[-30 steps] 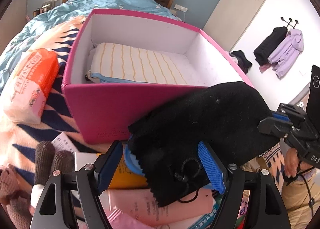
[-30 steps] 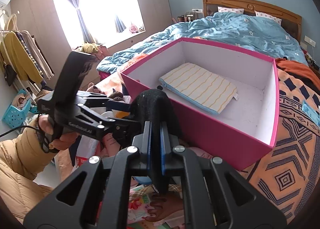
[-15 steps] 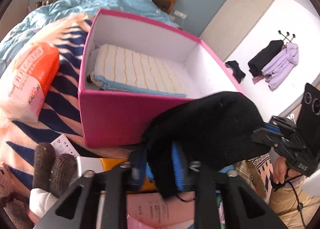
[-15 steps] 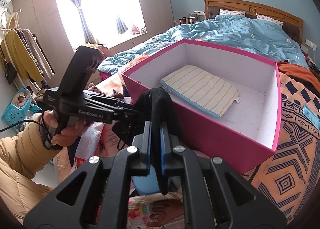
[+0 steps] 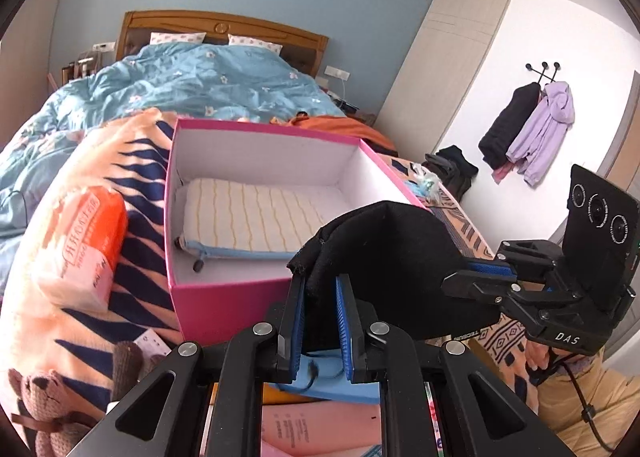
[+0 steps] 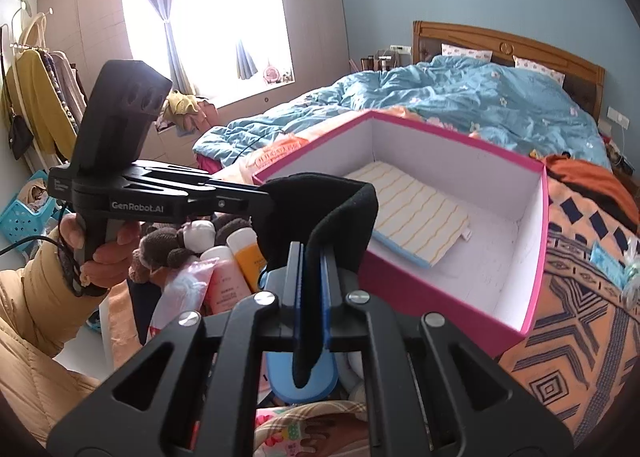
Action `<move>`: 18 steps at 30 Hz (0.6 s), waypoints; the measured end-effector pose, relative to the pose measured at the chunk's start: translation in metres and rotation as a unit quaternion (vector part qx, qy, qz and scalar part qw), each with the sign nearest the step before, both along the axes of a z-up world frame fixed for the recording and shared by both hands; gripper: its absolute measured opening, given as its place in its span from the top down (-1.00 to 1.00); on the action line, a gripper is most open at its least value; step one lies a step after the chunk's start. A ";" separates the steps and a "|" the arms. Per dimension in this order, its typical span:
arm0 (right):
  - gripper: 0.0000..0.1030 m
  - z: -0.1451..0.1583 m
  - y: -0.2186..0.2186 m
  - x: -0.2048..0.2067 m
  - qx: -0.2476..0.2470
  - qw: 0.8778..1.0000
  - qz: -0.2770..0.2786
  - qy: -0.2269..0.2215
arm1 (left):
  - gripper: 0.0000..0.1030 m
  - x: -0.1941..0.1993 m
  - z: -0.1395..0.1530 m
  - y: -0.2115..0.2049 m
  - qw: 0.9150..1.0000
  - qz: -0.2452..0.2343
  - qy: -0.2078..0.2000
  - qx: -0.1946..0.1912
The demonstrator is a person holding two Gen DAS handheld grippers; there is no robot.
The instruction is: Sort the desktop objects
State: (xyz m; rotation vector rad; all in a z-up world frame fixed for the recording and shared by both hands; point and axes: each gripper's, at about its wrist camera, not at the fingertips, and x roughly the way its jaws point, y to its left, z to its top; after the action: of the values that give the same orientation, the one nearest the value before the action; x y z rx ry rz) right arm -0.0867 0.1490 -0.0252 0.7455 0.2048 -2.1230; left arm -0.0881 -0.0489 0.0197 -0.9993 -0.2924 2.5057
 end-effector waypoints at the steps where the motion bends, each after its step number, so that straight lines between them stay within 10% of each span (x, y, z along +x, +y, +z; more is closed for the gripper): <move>1: 0.83 0.002 0.000 -0.001 0.000 1.000 0.000 0.002 | 0.72 0.000 0.001 -0.003 1.000 0.002 0.002 -0.001; 6: 0.83 0.011 -0.002 -0.003 -0.007 1.000 -0.006 0.023 | 0.71 -0.002 0.003 -0.004 1.000 0.013 0.007 -0.015; 13: 0.83 0.005 -0.002 -0.017 -0.004 0.999 -0.027 0.019 | -0.10 -0.002 -0.018 -0.005 0.999 0.017 -0.031 -0.041; 18: 0.83 -0.001 0.001 -0.026 -0.010 0.999 -0.036 0.005 | -0.23 -0.004 -0.039 -0.004 0.997 0.002 -0.070 -0.036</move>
State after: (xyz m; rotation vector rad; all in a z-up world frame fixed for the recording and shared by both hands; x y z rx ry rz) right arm -0.1125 0.1503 -0.0259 0.7416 0.1634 -2.1946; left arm -0.0922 -0.0524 -0.0189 -1.2079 -0.2469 2.4696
